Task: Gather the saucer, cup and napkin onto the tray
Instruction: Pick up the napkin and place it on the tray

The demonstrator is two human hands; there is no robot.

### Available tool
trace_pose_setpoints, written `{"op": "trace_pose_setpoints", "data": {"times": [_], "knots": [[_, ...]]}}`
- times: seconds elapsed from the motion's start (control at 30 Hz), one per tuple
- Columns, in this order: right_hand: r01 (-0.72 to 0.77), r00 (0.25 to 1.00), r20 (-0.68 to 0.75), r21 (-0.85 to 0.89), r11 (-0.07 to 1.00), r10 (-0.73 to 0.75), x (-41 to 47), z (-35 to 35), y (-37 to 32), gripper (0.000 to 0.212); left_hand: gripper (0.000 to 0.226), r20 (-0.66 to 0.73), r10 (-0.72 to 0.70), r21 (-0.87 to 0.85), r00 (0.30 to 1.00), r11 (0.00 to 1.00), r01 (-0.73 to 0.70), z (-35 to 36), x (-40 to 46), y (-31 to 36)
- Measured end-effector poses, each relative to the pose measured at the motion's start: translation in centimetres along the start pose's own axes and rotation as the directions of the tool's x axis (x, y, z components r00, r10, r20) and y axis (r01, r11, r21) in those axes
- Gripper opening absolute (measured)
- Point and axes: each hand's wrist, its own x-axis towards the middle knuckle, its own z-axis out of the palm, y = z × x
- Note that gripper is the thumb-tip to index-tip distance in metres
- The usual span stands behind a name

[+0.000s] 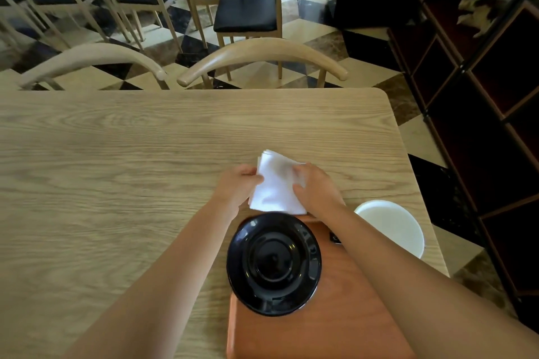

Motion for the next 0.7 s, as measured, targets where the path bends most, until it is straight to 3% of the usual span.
{"op": "trace_pose_setpoints", "data": {"times": [0.07, 0.13, 0.23, 0.4, 0.5, 0.6, 0.7], "knots": [[-0.048, 0.995, -0.072, 0.308, 0.95, 0.073, -0.3, -0.6, -0.2, 0.039, 0.013, 0.021, 0.049, -0.003, 0.999, 0.999, -0.049, -0.5, -0.9, 0.8], [-0.034, 0.989, -0.1, 0.558, 0.829, 0.107, -0.7, -1.2, -0.4, 0.034, 0.011, 0.046, 0.086, -0.034, 0.995, 0.996, -0.084, -1.1, -2.0, 1.9], [-0.002, 0.995, -0.066, 0.75, 0.662, 0.077, -1.8, -2.0, -0.9, 0.03, 0.012, 0.074, 0.137, -0.173, 0.988, 0.977, -0.123, -2.0, -4.2, 3.6], [0.081, 0.989, -0.131, 0.853, 0.516, 0.062, -5.8, -4.2, -1.1, 0.035, 0.015, 0.058, 0.196, -0.33, 0.979, 0.929, -0.167, -2.6, -8.0, 3.0], [0.092, 0.98, -0.171, 0.844, 0.528, 0.102, -9.6, -5.7, -0.2, 0.031, 0.014, -0.04, 0.197, -0.352, 0.98, 0.915, -0.198, -1.1, -10.7, 1.4], [0.092, 0.963, -0.223, 0.805, 0.586, 0.154, -13.5, -6.6, 1.4, 0.031, 0.02, -0.166, 0.256, -0.254, 0.952, 0.922, -0.292, 1.4, -13.4, -0.2], [0.091, 0.944, -0.261, 0.792, 0.603, 0.2, -17.1, -6.9, 3.1, 0.033, 0.024, -0.166, 0.359, -0.209, 0.919, 0.898, -0.388, 3.9, -16.3, -1.5]]}}
